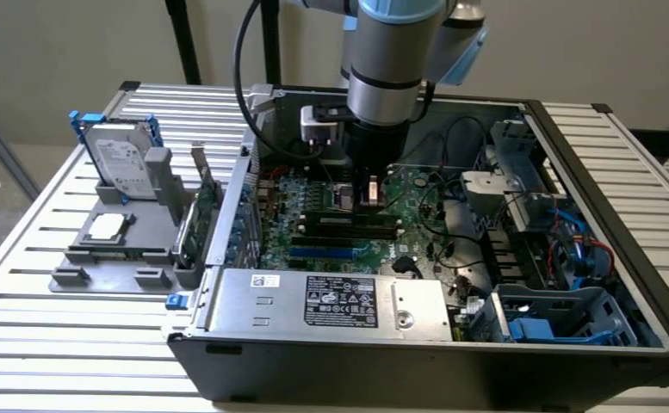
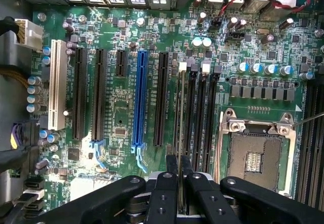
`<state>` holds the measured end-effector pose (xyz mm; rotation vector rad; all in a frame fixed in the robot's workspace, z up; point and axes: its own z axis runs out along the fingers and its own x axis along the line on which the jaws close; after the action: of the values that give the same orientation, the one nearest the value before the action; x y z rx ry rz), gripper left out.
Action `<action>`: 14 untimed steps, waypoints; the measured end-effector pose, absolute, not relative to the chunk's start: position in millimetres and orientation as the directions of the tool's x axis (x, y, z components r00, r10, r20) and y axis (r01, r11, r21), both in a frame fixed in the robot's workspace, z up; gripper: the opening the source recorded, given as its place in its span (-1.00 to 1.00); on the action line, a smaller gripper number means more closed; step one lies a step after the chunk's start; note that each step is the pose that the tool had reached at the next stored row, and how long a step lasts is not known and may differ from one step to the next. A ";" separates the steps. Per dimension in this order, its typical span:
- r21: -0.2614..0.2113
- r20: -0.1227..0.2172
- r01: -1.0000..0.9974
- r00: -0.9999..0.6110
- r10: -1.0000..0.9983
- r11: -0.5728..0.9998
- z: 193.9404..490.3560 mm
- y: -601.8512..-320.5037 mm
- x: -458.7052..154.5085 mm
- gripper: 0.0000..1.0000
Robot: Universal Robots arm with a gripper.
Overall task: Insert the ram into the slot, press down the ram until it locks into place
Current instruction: 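Insert the ram into the slot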
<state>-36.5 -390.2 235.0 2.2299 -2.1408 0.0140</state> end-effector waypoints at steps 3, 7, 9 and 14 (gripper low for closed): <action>0.030 0.042 -0.999 0.041 -0.998 -0.040 234.1 -390.2 -36.4 -0.73; 0.029 0.041 -0.999 0.041 -0.998 -0.040 233.8 -390.2 -36.3 -0.73; 0.029 0.042 -0.999 0.041 -0.998 -0.040 233.8 -390.2 -36.3 -0.73; 0.022 0.042 -0.999 0.041 -0.998 -0.040 233.2 -390.2 -36.4 -0.73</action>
<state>-36.4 -390.2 233.2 2.2335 -2.1448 0.0229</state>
